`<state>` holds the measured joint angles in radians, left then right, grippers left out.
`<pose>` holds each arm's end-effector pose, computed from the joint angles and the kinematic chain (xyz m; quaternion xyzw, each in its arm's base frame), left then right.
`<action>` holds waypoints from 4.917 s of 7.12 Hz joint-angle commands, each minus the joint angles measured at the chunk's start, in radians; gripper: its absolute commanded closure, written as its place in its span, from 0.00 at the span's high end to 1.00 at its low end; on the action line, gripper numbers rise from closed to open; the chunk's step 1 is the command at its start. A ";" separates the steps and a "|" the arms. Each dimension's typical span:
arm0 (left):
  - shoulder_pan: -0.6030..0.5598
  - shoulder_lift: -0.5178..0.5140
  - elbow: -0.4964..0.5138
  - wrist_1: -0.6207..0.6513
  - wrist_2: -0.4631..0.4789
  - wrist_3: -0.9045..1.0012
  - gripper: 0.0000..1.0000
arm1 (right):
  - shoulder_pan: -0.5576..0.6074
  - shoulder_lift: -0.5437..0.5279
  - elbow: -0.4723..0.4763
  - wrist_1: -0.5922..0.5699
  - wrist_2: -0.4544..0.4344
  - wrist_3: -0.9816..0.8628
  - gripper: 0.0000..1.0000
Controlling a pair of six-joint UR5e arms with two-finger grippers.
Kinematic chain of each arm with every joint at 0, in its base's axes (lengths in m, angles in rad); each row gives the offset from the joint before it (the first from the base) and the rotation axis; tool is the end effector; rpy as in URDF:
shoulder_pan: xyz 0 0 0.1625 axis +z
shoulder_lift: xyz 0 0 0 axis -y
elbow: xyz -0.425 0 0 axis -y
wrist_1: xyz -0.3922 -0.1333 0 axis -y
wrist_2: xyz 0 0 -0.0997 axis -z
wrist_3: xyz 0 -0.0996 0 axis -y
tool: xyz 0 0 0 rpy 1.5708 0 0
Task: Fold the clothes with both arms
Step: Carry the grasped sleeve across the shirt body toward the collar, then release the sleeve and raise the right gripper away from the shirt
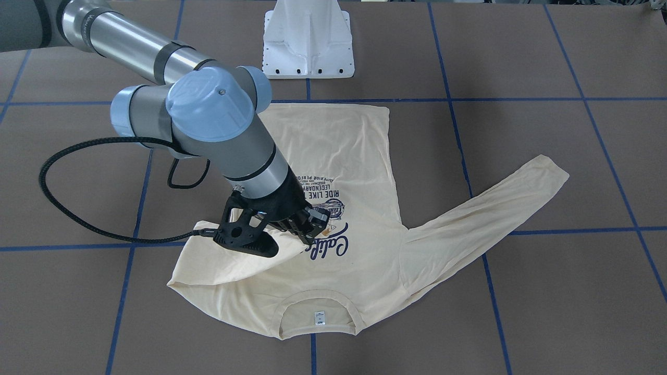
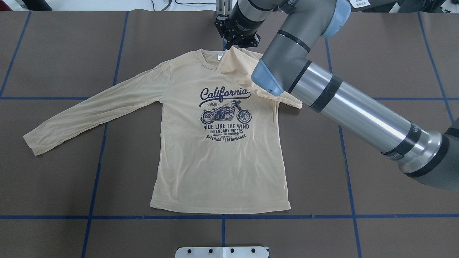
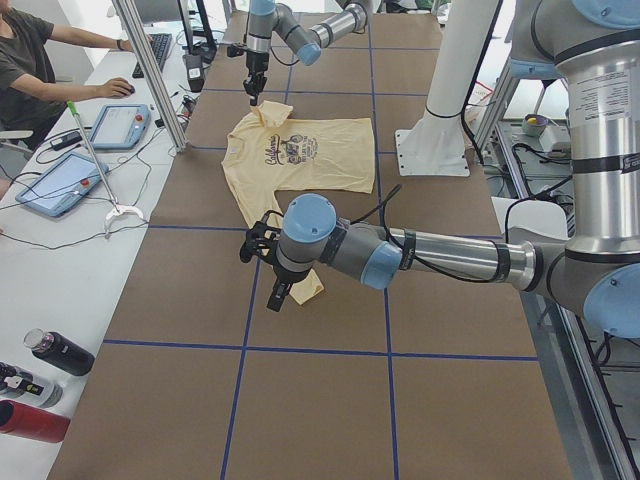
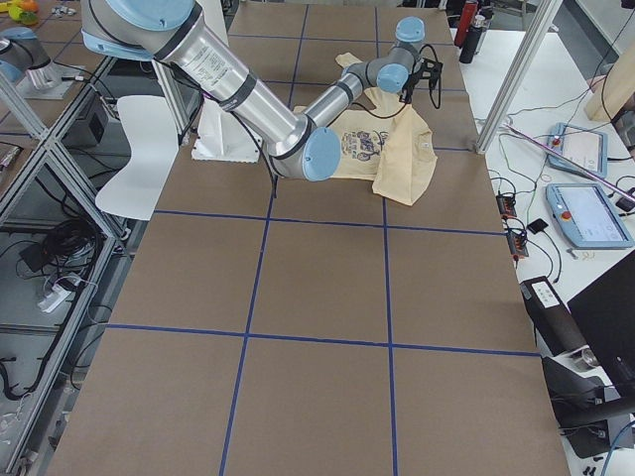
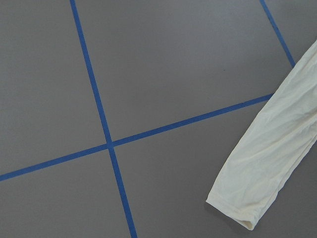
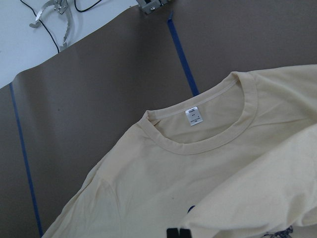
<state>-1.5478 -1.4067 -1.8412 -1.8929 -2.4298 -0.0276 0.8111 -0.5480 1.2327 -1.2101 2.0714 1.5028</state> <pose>-0.0478 -0.4395 0.5579 0.1829 0.4117 0.0865 0.8886 -0.4836 -0.6332 0.0934 0.0116 -0.5290 0.1896 0.8271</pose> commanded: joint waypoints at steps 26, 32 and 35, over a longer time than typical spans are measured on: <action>0.394 -0.094 0.321 -0.500 0.173 -0.552 0.77 | -0.034 -0.458 0.427 -0.013 -0.079 0.091 0.92; 0.459 -0.104 0.392 -0.502 0.094 -0.545 0.55 | 0.051 -0.667 0.610 -0.215 -0.076 -0.062 0.89; 0.488 -0.118 0.404 -0.500 0.098 -0.549 0.53 | 0.049 -0.699 0.623 -0.213 -0.077 -0.064 0.89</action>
<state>-1.0729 -1.5196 -1.4426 -2.3942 -2.3326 -0.5770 0.8600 -1.2397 1.8531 -1.4240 1.9943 1.4415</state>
